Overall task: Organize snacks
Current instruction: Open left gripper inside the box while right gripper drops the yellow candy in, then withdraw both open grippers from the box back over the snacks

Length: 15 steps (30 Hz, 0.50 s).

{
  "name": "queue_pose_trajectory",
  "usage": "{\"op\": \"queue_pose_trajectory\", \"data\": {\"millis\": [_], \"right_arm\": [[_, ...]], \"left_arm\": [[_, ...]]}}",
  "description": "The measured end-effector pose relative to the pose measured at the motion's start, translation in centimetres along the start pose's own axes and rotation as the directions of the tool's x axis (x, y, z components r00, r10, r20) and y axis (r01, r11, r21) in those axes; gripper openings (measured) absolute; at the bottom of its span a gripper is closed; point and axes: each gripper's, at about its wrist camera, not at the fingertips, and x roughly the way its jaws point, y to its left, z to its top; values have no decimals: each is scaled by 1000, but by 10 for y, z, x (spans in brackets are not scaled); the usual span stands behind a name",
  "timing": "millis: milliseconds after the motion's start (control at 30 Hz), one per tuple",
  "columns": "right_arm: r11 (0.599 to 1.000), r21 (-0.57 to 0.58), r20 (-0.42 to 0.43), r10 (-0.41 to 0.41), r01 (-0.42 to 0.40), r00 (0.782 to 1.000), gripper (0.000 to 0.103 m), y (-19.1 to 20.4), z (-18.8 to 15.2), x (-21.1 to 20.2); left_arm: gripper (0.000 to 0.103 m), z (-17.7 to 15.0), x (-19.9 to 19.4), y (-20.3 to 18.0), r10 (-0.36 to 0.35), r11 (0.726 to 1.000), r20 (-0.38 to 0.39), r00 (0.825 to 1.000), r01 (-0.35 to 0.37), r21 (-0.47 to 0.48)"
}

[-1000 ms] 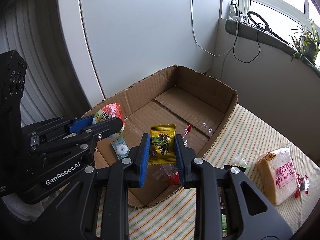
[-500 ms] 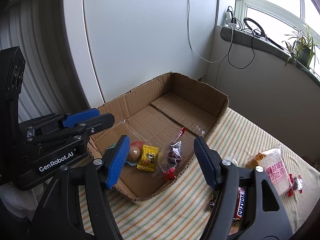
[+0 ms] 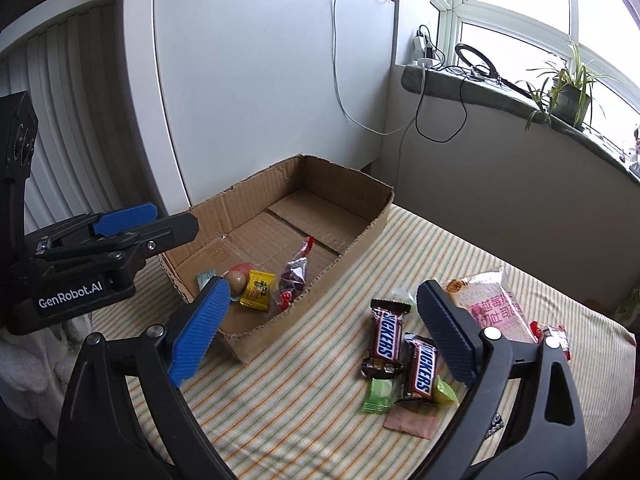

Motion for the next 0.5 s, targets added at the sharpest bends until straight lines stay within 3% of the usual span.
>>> {"op": "queue_pose_trajectory", "data": {"millis": [100, 500], "right_arm": [[999, 28, 2, -22, 22, 1000, 97, -20, -10, -15], [975, 164, -38, -149, 153, 988, 97, -115, -68, -69]], "left_arm": [[66, 0, -6, -10, -14, 1000, 8, 1000, 14, 8], [66, -18, -4, -59, -85, 995, -36, 996, 87, 51]]}}
